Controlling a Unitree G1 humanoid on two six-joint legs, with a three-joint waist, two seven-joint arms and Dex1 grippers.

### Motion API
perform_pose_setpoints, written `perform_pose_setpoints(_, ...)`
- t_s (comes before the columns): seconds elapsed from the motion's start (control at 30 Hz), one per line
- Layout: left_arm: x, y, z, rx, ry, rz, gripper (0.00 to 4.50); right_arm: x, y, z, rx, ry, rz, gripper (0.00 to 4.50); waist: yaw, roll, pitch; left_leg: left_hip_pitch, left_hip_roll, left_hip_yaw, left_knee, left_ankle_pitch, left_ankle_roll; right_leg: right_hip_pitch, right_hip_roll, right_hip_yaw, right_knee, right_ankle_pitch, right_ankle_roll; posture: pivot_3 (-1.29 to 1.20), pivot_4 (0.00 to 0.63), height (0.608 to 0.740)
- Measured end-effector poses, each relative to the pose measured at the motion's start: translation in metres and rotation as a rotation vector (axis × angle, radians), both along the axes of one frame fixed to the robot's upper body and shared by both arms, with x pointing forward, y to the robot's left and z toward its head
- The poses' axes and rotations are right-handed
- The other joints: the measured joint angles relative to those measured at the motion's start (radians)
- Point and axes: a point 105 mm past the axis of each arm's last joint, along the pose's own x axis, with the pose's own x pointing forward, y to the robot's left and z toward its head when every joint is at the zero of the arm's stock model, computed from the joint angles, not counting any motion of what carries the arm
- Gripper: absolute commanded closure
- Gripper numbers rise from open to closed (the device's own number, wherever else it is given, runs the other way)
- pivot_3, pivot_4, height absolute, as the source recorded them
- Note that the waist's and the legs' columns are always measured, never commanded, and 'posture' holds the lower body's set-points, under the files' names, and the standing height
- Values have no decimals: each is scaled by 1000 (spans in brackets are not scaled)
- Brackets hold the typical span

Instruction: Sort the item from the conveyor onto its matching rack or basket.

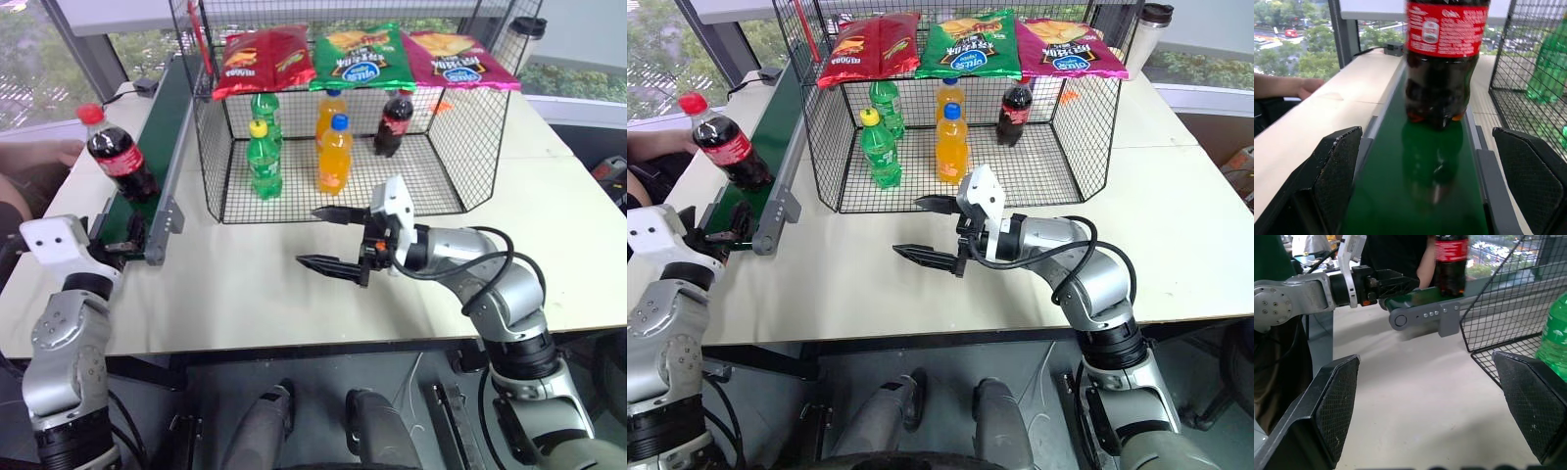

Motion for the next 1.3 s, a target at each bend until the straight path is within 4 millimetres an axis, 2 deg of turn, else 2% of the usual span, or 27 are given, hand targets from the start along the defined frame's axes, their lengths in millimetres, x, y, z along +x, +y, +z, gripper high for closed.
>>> perform_pose_setpoints(0.4,6,-1,6,19,-24,1,0,2,-2,-1,2,-7,-12,26,0,0,0,0,0,0,0,0,0,0,0,0,0,0,0,0,150,738)
perform_pose_setpoints(0.5,6,2,5,31,-18,6,867,5,-5,-5,-4,5,-26,0,0,0,0,0,0,0,0,0,0,0,0,0,0,0,0,0,150,738)
perform_pose_setpoints(0.53,7,1,4,29,-21,-5,1379,6,-6,-5,-6,6,-29,0,0,0,0,0,0,0,0,0,0,0,0,0,0,0,0,0,150,738)
perform_pose_setpoints(0.57,7,1,4,25,-26,-15,1633,6,-6,-6,-7,6,-31,0,1,0,0,0,0,0,0,0,0,0,0,0,0,0,0,0,150,738)
perform_pose_setpoints(0.83,11,-10,9,-65,-36,-124,1642,7,-9,-6,-17,7,-45,0,0,0,0,0,0,-1,0,0,0,0,0,0,0,0,0,0,150,738)
perform_pose_setpoints(0.93,15,-15,22,-44,-40,-192,1642,8,-12,-4,-9,13,-56,0,1,-1,1,-1,0,-1,0,0,0,0,0,-1,0,0,0,0,150,738)
perform_pose_setpoints(1.0,20,-28,38,-6,-53,-289,1642,10,-14,-2,1,22,-65,0,3,-1,1,-1,0,-1,0,0,0,0,0,-1,0,0,0,0,150,738)
perform_pose_setpoints(1.1,28,-63,53,96,-53,-491,1642,12,-17,6,25,28,-77,0,4,-1,1,-1,-1,0,0,0,0,0,0,-1,-2,0,0,0,150,738)
perform_pose_setpoints(1.3,46,-134,47,169,-8,-829,1642,16,-22,16,56,34,-111,0,1,-1,1,-1,0,0,-1,0,0,0,0,-1,-3,0,0,0,150,738)
